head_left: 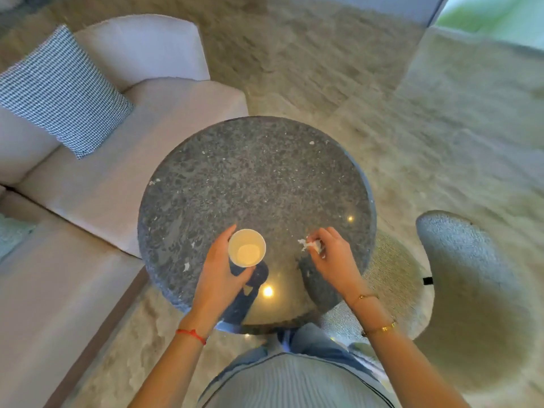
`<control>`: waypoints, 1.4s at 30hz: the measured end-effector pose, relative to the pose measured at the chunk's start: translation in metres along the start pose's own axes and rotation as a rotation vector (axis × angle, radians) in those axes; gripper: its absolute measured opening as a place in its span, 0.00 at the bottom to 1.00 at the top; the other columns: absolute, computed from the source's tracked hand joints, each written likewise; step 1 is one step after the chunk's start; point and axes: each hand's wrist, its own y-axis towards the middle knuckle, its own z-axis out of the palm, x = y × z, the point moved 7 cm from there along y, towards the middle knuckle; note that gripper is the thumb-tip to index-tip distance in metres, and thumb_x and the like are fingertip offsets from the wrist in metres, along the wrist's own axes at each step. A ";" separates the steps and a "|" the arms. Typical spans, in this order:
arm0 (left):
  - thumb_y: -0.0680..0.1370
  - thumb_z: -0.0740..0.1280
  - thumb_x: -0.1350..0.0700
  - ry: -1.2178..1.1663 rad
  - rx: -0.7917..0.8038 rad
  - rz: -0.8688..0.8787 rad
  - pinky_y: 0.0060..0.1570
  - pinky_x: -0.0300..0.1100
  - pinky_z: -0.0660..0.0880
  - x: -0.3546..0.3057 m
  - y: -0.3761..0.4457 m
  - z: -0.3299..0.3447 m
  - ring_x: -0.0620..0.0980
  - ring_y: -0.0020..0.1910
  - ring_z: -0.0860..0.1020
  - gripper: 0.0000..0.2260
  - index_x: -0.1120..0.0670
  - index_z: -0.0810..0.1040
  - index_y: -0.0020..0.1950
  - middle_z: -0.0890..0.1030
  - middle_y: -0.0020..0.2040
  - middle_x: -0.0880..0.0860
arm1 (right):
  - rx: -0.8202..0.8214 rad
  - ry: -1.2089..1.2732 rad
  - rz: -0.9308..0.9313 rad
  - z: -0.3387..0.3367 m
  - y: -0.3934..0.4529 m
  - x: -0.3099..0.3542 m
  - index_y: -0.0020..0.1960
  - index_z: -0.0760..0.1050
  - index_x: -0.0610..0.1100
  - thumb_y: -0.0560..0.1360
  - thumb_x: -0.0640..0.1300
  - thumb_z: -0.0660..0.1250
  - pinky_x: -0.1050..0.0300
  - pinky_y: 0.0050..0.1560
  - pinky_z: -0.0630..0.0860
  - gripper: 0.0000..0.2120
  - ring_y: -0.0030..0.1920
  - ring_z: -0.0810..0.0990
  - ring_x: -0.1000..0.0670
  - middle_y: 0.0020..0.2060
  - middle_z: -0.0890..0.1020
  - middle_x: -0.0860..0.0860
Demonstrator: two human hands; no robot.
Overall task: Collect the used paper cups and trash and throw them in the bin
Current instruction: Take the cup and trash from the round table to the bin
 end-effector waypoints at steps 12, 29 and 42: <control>0.68 0.78 0.53 0.090 0.242 0.303 0.62 0.47 0.72 -0.056 -0.094 0.009 0.48 0.66 0.70 0.34 0.50 0.66 0.71 0.72 0.68 0.48 | -0.316 0.036 0.258 -0.040 -0.215 0.002 0.49 0.76 0.44 0.75 0.39 0.68 0.61 0.41 0.74 0.04 0.40 0.75 0.52 0.45 0.76 0.50; 0.68 0.77 0.47 0.059 0.643 0.749 0.57 0.35 0.67 -0.203 -0.256 0.194 0.35 0.61 0.68 0.35 0.41 0.64 0.70 0.71 0.65 0.39 | -0.870 0.097 0.639 -0.136 -0.498 -0.086 0.46 0.77 0.43 0.73 0.34 0.69 0.69 0.38 0.74 0.05 0.40 0.77 0.55 0.43 0.78 0.50; 0.67 0.78 0.51 -0.013 0.880 0.959 0.55 0.39 0.70 -0.339 -0.450 0.410 0.41 0.58 0.72 0.33 0.45 0.66 0.68 0.72 0.60 0.40 | -1.078 0.073 0.887 -0.249 -0.731 -0.217 0.45 0.76 0.47 0.73 0.35 0.69 0.70 0.40 0.73 0.08 0.42 0.77 0.57 0.44 0.78 0.56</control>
